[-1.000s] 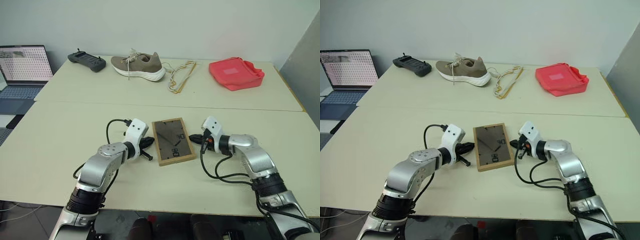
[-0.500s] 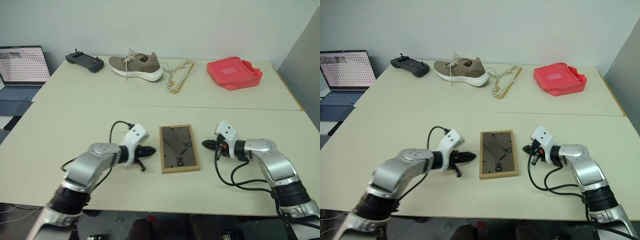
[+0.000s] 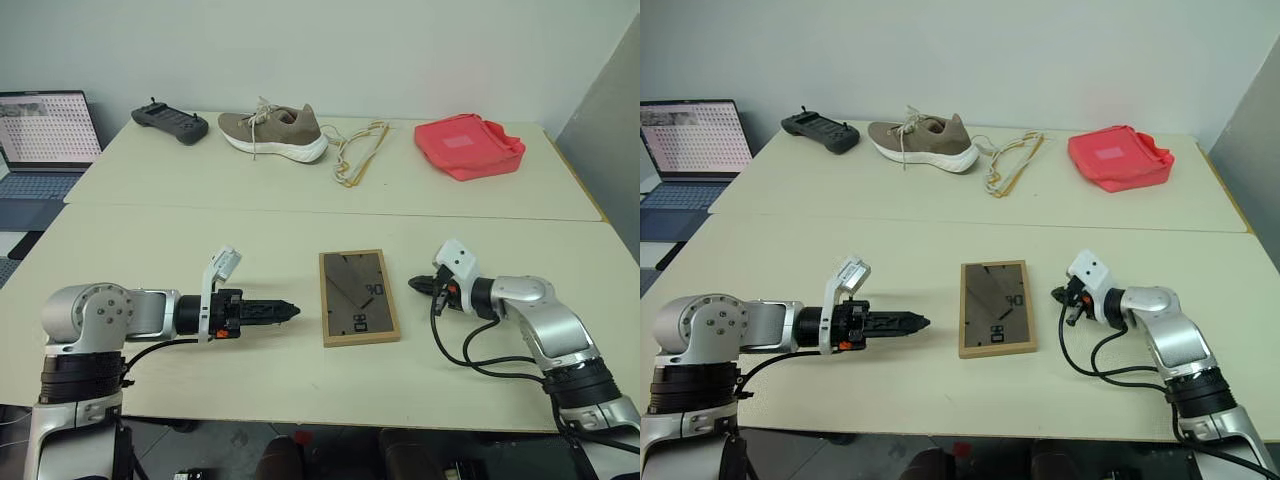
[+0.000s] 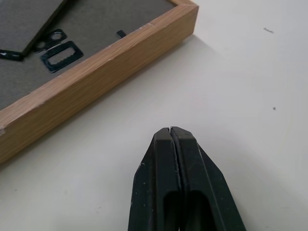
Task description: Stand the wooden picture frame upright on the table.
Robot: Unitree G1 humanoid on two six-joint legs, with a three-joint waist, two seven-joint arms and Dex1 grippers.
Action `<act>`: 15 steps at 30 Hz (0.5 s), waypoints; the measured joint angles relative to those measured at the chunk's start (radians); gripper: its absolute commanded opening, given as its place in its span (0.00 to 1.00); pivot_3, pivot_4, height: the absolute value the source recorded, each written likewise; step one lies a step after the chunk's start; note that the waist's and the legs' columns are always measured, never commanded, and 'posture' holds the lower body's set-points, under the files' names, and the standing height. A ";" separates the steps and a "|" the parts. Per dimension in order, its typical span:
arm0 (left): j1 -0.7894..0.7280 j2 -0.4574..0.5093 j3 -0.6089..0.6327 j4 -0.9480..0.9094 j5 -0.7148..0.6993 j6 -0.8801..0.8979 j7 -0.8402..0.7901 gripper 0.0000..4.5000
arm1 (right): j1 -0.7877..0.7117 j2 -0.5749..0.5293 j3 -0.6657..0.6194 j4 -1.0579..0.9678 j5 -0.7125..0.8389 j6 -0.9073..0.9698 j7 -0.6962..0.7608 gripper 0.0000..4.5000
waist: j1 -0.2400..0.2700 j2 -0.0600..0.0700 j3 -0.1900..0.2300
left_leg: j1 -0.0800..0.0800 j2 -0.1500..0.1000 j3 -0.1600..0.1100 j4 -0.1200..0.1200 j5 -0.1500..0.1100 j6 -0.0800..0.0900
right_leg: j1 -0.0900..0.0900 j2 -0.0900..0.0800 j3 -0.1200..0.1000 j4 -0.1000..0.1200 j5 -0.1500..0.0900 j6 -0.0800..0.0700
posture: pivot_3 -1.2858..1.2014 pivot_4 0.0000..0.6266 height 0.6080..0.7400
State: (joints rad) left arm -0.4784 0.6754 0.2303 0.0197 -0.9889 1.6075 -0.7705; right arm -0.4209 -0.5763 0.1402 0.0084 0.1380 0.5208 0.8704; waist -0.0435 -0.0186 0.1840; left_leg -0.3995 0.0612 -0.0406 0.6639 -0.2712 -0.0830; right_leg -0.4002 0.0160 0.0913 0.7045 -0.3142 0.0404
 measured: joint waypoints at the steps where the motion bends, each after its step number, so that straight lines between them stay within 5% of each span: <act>1: 0.000 -0.013 0.000 0.009 -0.006 0.000 0.018 0.99 | 0.004 0.003 0.001 -0.010 0.001 0.006 0.000 0.00 | 0.000 0.000 0.000 | 0.000 0.000 0.000 0.000 0.000 0.000 | 0.000 0.000 0.000 0.000 0.000 0.000 | 0.52 0.24 1.00; 15: 0.044 -0.283 0.020 0.013 -0.034 -0.009 0.232 1.00 | 0.007 0.209 0.098 -0.100 0.000 0.101 -0.108 0.00 | 0.002 0.002 -0.003 | 0.002 -0.001 0.001 0.001 0.000 -0.001 | 0.002 -0.001 0.001 0.002 0.000 0.000 | 0.52 0.24 1.00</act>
State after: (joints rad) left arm -0.4349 0.3925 0.2500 0.0326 -1.0226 1.5989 -0.5385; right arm -0.4135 -0.3669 0.2386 -0.0919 0.1377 0.6214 0.7625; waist -0.0419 -0.0170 0.1811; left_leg -0.3978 0.0603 -0.0400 0.6650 -0.2707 -0.0837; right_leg -0.3986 0.0149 0.0921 0.7063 -0.3142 0.0404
